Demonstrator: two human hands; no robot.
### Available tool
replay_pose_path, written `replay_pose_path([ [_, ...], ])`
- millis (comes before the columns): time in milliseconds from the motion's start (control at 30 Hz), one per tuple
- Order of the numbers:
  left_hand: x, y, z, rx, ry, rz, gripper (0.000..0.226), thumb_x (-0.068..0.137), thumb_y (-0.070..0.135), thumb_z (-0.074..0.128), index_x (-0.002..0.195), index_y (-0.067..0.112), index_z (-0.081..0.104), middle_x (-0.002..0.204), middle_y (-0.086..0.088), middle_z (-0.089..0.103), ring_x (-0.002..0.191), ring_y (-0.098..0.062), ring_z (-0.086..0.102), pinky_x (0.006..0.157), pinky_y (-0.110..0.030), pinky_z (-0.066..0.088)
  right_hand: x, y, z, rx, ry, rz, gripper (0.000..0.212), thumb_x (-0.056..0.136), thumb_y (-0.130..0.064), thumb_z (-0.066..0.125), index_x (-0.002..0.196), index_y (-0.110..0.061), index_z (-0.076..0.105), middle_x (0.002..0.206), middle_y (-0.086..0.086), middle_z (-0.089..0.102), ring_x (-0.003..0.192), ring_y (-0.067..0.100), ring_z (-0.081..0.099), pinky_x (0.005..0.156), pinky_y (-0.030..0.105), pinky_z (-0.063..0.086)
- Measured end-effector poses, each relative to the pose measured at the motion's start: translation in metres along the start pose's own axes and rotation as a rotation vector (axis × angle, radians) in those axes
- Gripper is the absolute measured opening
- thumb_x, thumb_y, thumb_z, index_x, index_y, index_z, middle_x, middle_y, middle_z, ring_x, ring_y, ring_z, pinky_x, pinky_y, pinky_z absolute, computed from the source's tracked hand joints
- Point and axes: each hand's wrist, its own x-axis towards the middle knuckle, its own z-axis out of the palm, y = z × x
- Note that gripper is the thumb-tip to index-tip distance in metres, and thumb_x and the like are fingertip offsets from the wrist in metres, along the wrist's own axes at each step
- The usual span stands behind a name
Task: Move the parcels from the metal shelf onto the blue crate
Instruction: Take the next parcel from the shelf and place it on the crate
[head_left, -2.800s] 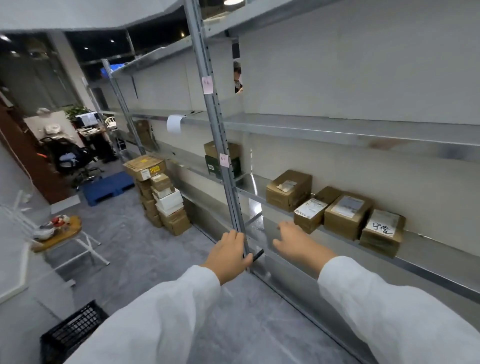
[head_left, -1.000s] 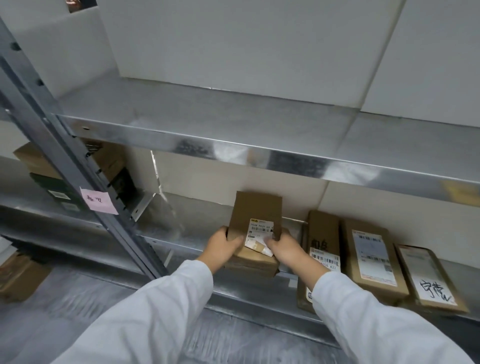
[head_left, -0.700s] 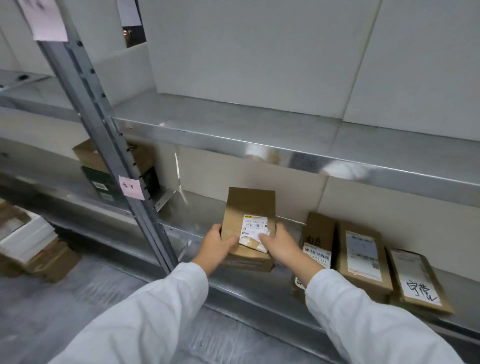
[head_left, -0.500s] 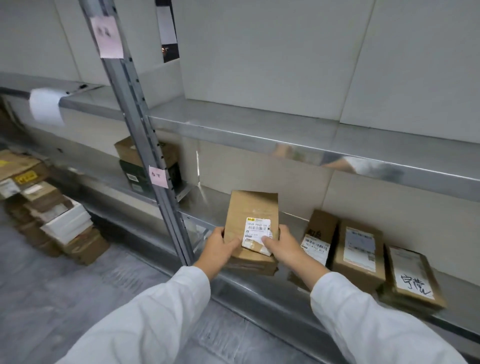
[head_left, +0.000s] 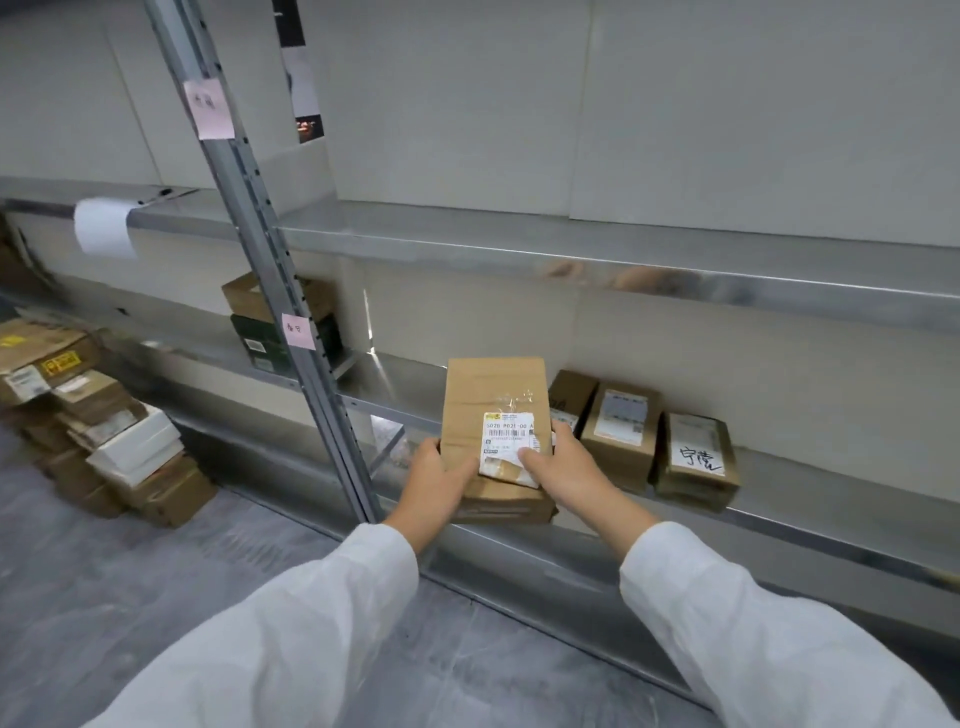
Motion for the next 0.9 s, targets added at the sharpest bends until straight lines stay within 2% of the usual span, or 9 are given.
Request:
replay_pose_path([
  [67, -0.007, 0.011, 0.006, 0.002, -0.026, 0.036, 0.041, 0.087, 0.029, 0.07, 0.118, 0.015, 0.047, 0.113, -0.002, 0.062, 0.103, -0.016, 0.062, 0.086, -0.034, 0.054, -0.013, -0.002, -0.015, 0.008, 0.056, -0.012, 0.054, 0.092, -0.027, 0.057, 0.141, -0.017, 0.035, 0.136, 0.003, 0.055, 0.12, 0.022, 0.054, 0.1, 0.042, 0.046],
  [167, -0.014, 0.023, 0.013, 0.017, -0.055, 0.101, 0.043, 0.086, 0.033, 0.071, 0.118, 0.017, 0.048, 0.112, 0.001, 0.061, 0.099, -0.008, 0.06, 0.072, -0.022, 0.049, -0.031, -0.003, -0.03, 0.033, 0.131, -0.02, 0.049, 0.092, -0.025, 0.058, 0.137, -0.016, 0.039, 0.133, 0.002, 0.056, 0.116, 0.02, 0.055, 0.095, 0.037, 0.048],
  [267, -0.019, 0.03, 0.022, 0.037, -0.116, 0.137, 0.041, 0.085, 0.031, 0.07, 0.115, 0.018, 0.046, 0.115, -0.001, 0.059, 0.101, -0.011, 0.06, 0.079, -0.026, 0.05, -0.056, 0.002, -0.041, 0.057, 0.196, 0.019, 0.051, 0.093, -0.025, 0.057, 0.139, -0.016, 0.036, 0.134, 0.002, 0.056, 0.115, 0.019, 0.056, 0.09, 0.033, 0.046],
  [400, -0.038, 0.034, 0.042, 0.036, -0.249, 0.163, 0.04, 0.085, 0.031, 0.07, 0.114, 0.019, 0.044, 0.118, -0.003, 0.057, 0.104, -0.015, 0.059, 0.086, -0.032, 0.051, -0.091, 0.014, -0.053, 0.041, 0.296, 0.106, 0.053, 0.092, -0.024, 0.058, 0.14, -0.014, 0.037, 0.134, 0.005, 0.056, 0.117, 0.022, 0.056, 0.098, 0.04, 0.047],
  [533, -0.06, 0.036, 0.069, 0.032, -0.351, 0.193, 0.042, 0.086, 0.027, 0.069, 0.118, 0.015, 0.045, 0.119, -0.004, 0.06, 0.105, -0.018, 0.06, 0.088, -0.033, 0.051, -0.13, 0.029, -0.066, 0.052, 0.431, 0.191, 0.052, 0.091, -0.02, 0.059, 0.14, -0.013, 0.04, 0.133, 0.007, 0.057, 0.117, 0.024, 0.056, 0.097, 0.036, 0.046],
  [633, -0.082, 0.035, 0.097, 0.029, -0.46, 0.213, 0.041, 0.088, 0.028, 0.069, 0.119, 0.017, 0.043, 0.118, -0.002, 0.059, 0.1, -0.012, 0.059, 0.074, -0.02, 0.047, -0.165, 0.048, -0.077, 0.069, 0.502, 0.245, 0.048, 0.093, -0.021, 0.058, 0.137, -0.015, 0.04, 0.132, 0.003, 0.058, 0.113, 0.021, 0.057, 0.091, 0.034, 0.047],
  [733, -0.11, 0.032, 0.131, 0.015, -0.592, 0.223, 0.041, 0.089, 0.031, 0.068, 0.119, 0.021, 0.041, 0.117, 0.001, 0.057, 0.093, -0.005, 0.057, 0.063, -0.011, 0.041, -0.203, 0.071, -0.09, 0.072, 0.596, 0.319, 0.049, 0.094, -0.024, 0.058, 0.138, -0.017, 0.038, 0.134, 0.001, 0.056, 0.116, 0.019, 0.056, 0.094, 0.036, 0.049],
  [833, -0.139, 0.028, 0.159, 0.004, -0.689, 0.219, 0.045, 0.089, 0.032, 0.069, 0.122, 0.019, 0.042, 0.119, 0.001, 0.057, 0.103, -0.012, 0.059, 0.075, -0.019, 0.048, -0.236, 0.096, -0.102, 0.072, 0.666, 0.385, 0.049, 0.093, -0.024, 0.059, 0.138, -0.018, 0.039, 0.134, 0.002, 0.054, 0.116, 0.018, 0.055, 0.092, 0.033, 0.049],
  [900, -0.161, 0.023, 0.176, 0.01, -0.742, 0.205, 0.048, 0.09, 0.031, 0.068, 0.126, 0.016, 0.041, 0.121, -0.001, 0.057, 0.106, -0.015, 0.059, 0.085, -0.028, 0.05, -0.257, 0.112, -0.109, 0.076, 0.683, 0.426, 0.051, 0.093, -0.023, 0.059, 0.139, -0.017, 0.039, 0.135, 0.004, 0.053, 0.116, 0.02, 0.055, 0.096, 0.037, 0.049],
])
